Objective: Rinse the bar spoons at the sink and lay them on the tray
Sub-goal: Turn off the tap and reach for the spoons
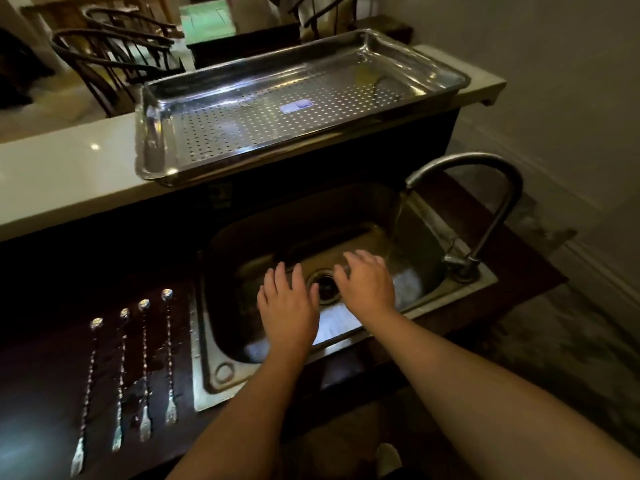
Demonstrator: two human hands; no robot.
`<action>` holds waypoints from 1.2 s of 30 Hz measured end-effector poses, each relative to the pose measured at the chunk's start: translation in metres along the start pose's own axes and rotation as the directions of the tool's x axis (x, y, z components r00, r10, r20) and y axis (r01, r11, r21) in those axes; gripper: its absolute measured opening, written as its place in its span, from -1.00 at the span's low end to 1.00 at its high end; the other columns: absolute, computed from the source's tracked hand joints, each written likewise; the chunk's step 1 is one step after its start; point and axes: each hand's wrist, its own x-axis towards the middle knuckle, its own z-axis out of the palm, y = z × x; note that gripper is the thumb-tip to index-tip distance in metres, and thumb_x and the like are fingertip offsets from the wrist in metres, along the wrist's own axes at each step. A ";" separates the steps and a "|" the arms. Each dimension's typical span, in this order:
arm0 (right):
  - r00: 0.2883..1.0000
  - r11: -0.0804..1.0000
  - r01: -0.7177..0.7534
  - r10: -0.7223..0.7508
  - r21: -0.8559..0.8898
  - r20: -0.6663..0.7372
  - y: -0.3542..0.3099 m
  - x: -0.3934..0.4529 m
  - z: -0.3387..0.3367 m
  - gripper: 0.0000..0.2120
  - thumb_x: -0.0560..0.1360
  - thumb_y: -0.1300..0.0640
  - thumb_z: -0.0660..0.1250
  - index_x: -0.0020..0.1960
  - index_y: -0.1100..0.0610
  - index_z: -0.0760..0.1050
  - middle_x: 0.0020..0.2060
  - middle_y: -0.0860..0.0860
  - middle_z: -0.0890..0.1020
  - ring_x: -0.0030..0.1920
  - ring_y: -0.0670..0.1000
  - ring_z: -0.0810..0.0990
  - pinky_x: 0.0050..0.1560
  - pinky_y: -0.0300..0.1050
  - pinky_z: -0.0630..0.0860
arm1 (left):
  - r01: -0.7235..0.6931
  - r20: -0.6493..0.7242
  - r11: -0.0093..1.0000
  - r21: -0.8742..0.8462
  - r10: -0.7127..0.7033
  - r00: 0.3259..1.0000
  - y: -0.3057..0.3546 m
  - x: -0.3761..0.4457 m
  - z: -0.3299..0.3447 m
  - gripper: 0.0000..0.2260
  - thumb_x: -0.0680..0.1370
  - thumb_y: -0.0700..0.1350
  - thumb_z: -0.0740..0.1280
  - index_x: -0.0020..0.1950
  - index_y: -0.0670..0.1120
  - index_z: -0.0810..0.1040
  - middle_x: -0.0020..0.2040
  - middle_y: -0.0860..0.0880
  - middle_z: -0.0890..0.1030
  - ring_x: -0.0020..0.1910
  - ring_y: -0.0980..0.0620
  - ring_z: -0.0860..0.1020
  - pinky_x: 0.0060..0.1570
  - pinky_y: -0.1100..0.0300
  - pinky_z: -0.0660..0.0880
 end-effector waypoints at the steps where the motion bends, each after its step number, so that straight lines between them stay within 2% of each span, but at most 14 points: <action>1: 1.000 1.000 -0.013 0.013 0.003 -0.003 0.014 0.002 -0.006 -0.57 0.59 -0.05 0.17 0.38 0.12 0.44 0.35 0.07 0.49 0.33 0.11 0.38 0.26 0.00 0.36 | 0.000 0.019 1.000 -0.002 0.000 1.000 0.014 -0.001 0.005 -0.58 0.50 0.08 0.37 0.28 -0.12 0.53 0.30 -0.22 0.52 0.31 -0.24 0.46 0.20 -0.12 0.44; 6: 0.996 0.996 -0.086 0.086 -0.006 -0.035 0.075 0.007 -0.035 -0.61 0.59 -0.02 0.16 0.35 0.11 0.46 0.31 0.07 0.51 0.28 0.11 0.41 0.20 0.01 0.41 | -0.039 0.035 0.999 -0.024 0.040 0.999 0.065 -0.010 0.030 -0.58 0.47 0.06 0.40 0.24 -0.14 0.55 0.27 -0.24 0.54 0.26 -0.26 0.49 0.16 -0.13 0.46; 12: 0.978 0.985 -0.172 0.172 0.012 -0.122 0.115 0.013 -0.056 -0.58 0.59 0.01 0.19 0.40 0.12 0.42 0.44 0.11 0.37 0.42 0.13 0.30 0.31 0.03 0.35 | -0.064 0.029 0.998 -0.011 0.065 0.998 0.073 -0.010 0.057 -0.59 0.48 0.02 0.39 0.24 -0.17 0.53 0.27 -0.28 0.52 0.27 -0.30 0.47 0.16 -0.17 0.44; 14: 0.970 0.979 -0.204 0.205 0.020 -0.132 0.121 0.015 -0.059 -0.57 0.59 0.01 0.19 0.41 0.11 0.40 0.46 0.13 0.32 0.45 0.13 0.25 0.33 0.06 0.34 | -0.064 0.031 0.998 -0.007 0.064 0.997 0.068 -0.012 0.062 -0.61 0.52 0.03 0.34 0.25 -0.19 0.52 0.27 -0.28 0.52 0.27 -0.30 0.46 0.17 -0.17 0.43; 18: 0.965 0.971 -0.240 0.240 0.006 -0.110 0.125 0.022 -0.059 -0.54 0.58 0.03 0.18 0.46 0.10 0.33 0.51 0.13 0.22 0.48 0.14 0.20 0.34 0.08 0.32 | -0.046 0.039 0.999 0.007 0.046 0.998 0.061 -0.017 0.068 -0.58 0.54 0.05 0.21 0.26 -0.20 0.51 0.26 -0.28 0.52 0.27 -0.29 0.46 0.16 -0.15 0.42; 26: 0.947 0.948 -0.319 0.319 0.022 -0.030 0.120 0.042 -0.058 -0.45 0.54 0.04 0.23 0.50 0.11 0.23 0.56 0.16 0.06 0.51 0.21 0.14 0.37 0.11 0.29 | -0.027 0.081 0.999 -0.045 0.031 0.996 0.058 -0.019 0.071 -0.62 0.55 0.01 0.28 0.27 -0.19 0.50 0.29 -0.25 0.50 0.29 -0.26 0.44 0.20 -0.11 0.40; 30: 0.941 0.940 -0.339 0.339 0.027 -0.004 0.121 0.051 -0.060 -0.43 0.52 0.01 0.27 0.49 0.12 0.26 0.54 0.14 0.13 0.47 0.22 0.21 0.37 0.10 0.28 | -0.039 0.077 0.998 -0.057 0.043 0.996 0.058 -0.018 0.073 -0.63 0.56 0.02 0.23 0.27 -0.18 0.51 0.28 -0.24 0.51 0.29 -0.24 0.45 0.21 -0.09 0.41; 36: 0.937 0.941 -0.339 0.339 0.006 -0.082 0.116 0.044 -0.057 -0.48 0.48 0.02 0.29 0.41 0.13 0.36 0.45 0.16 0.24 0.41 0.21 0.24 0.28 0.10 0.36 | -0.033 0.076 0.997 -0.072 0.038 0.996 0.057 -0.018 0.076 -0.63 0.55 0.02 0.25 0.27 -0.17 0.50 0.29 -0.23 0.51 0.30 -0.23 0.44 0.21 -0.11 0.40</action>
